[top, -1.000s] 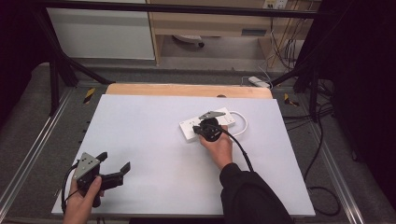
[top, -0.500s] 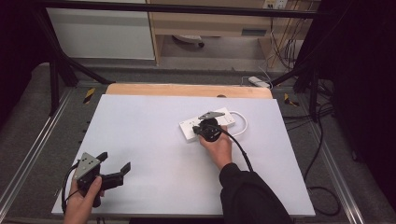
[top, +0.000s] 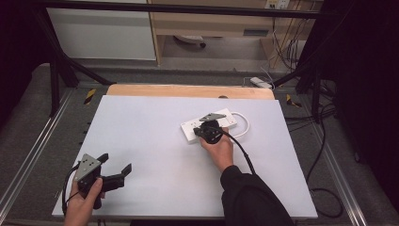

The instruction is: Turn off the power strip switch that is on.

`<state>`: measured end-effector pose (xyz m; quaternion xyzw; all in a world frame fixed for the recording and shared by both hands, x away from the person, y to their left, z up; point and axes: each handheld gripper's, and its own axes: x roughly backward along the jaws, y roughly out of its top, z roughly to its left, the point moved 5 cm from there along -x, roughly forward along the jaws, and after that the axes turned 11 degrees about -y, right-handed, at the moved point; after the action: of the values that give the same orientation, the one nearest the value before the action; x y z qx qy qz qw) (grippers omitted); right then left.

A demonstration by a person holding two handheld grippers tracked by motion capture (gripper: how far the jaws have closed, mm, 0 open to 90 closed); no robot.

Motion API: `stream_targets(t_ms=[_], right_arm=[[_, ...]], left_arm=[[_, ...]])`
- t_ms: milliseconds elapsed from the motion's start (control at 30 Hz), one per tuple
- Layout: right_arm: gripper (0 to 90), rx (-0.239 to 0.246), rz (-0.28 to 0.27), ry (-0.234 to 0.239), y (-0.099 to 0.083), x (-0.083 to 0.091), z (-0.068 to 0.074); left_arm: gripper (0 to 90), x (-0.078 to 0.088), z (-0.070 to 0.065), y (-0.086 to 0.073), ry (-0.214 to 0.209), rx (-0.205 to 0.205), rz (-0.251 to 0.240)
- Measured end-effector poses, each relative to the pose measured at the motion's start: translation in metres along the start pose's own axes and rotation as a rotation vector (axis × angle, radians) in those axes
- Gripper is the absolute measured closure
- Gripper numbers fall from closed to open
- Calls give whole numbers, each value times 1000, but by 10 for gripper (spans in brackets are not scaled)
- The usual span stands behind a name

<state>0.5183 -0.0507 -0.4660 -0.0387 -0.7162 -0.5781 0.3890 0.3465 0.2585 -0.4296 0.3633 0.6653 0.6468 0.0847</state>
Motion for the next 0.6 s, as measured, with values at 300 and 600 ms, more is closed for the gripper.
stream_targets(t_ms=[300, 600], right_arm=[[900, 3, -11, -6, -1, 0, 1], [900, 5, -20, 0, -4, -1, 2]], left_arm=[[44, 0, 0, 0, 0, 0, 0], [44, 0, 0, 0, 1, 0, 1]])
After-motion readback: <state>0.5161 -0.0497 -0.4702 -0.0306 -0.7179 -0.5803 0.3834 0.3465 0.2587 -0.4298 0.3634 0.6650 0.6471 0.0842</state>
